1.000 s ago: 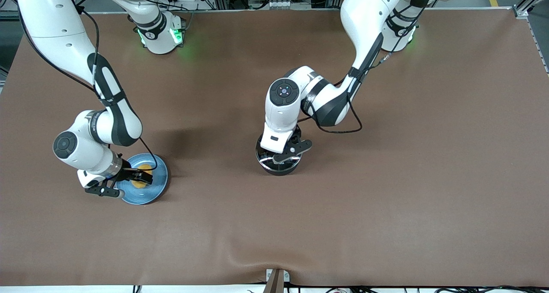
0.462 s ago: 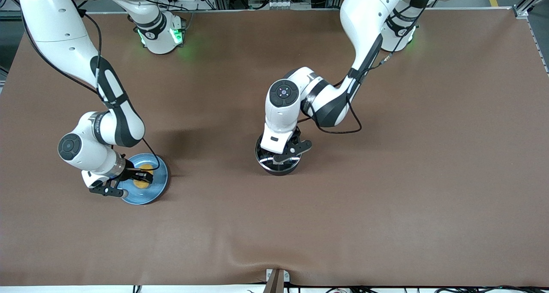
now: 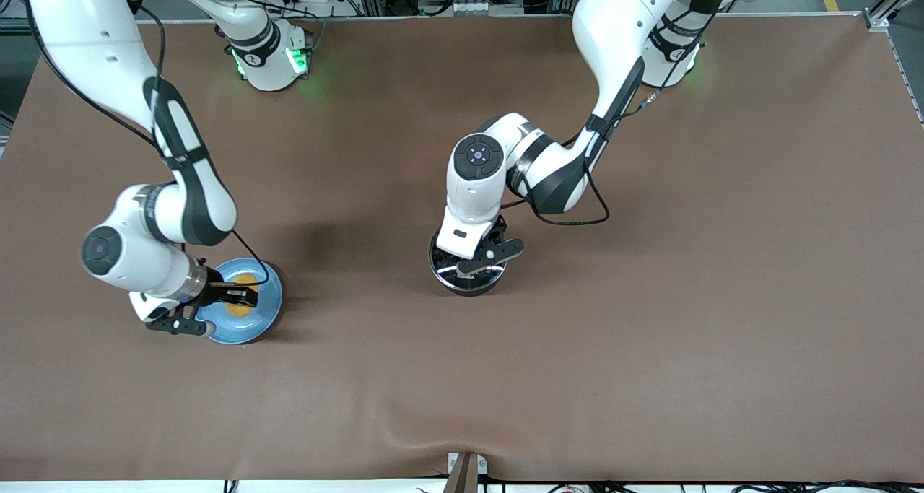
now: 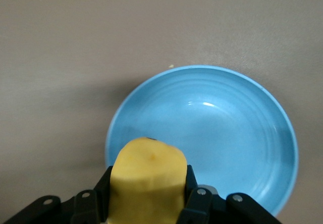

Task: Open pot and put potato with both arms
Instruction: 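Close the left gripper on the blue knob while the right gripper grasps the potato, then lift the lid off the pan while the right gripper lifts the potato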

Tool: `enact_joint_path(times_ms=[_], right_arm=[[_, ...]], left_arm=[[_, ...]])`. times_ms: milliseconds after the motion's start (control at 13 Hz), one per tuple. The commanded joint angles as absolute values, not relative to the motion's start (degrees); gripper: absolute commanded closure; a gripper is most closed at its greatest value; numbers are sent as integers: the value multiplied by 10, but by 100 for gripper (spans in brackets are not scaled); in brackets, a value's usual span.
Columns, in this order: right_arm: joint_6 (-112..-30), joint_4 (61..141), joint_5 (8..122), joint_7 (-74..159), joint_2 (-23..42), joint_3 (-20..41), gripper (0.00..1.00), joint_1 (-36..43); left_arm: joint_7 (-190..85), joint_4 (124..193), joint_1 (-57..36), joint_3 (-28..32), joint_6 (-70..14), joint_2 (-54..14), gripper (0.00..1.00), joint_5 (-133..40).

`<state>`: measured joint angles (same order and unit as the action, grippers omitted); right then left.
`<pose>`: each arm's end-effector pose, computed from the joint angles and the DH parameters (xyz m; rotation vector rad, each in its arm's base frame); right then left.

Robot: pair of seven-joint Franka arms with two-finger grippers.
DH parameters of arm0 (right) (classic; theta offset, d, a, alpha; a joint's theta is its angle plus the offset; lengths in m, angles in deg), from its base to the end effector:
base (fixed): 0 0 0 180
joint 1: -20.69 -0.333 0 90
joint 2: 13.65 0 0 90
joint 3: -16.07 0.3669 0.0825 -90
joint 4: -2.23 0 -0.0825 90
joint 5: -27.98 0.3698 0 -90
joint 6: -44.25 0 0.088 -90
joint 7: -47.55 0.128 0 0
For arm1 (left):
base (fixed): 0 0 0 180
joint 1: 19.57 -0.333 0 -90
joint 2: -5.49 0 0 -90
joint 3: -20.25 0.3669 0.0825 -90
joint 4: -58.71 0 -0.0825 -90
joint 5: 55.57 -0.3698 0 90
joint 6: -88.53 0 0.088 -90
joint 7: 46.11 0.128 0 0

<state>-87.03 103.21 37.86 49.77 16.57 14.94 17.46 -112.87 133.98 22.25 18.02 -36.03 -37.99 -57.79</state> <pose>0.6763 0.0328 0.2995 -3.0171 0.1709 0.0040 0.5652 -0.5328 0.3188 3.0025 0.5900 0.0972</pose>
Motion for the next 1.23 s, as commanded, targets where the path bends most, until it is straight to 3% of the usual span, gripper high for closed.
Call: enact_joint_path(times_ms=[0, 308, 692, 1154], right_arm=[[-835, 1032, 376, 507, 121, 149, 100, 164], [-835, 1030, 372, 502, 87, 151, 100, 150], [-834, 1014, 372, 562, 65, 150, 100, 66], [-835, 930, 239, 839, 126, 151, 100, -87]], left_arm=[[-1125, 1330, 222, 184, -355, -354, 100, -593], [-1116, 1332, 199, 184, -334, -295, 100, -595], [-977, 1341, 117, 179, -237, -204, 100, -545], [-752, 1364, 0, 179, -116, -163, 100, -516]])
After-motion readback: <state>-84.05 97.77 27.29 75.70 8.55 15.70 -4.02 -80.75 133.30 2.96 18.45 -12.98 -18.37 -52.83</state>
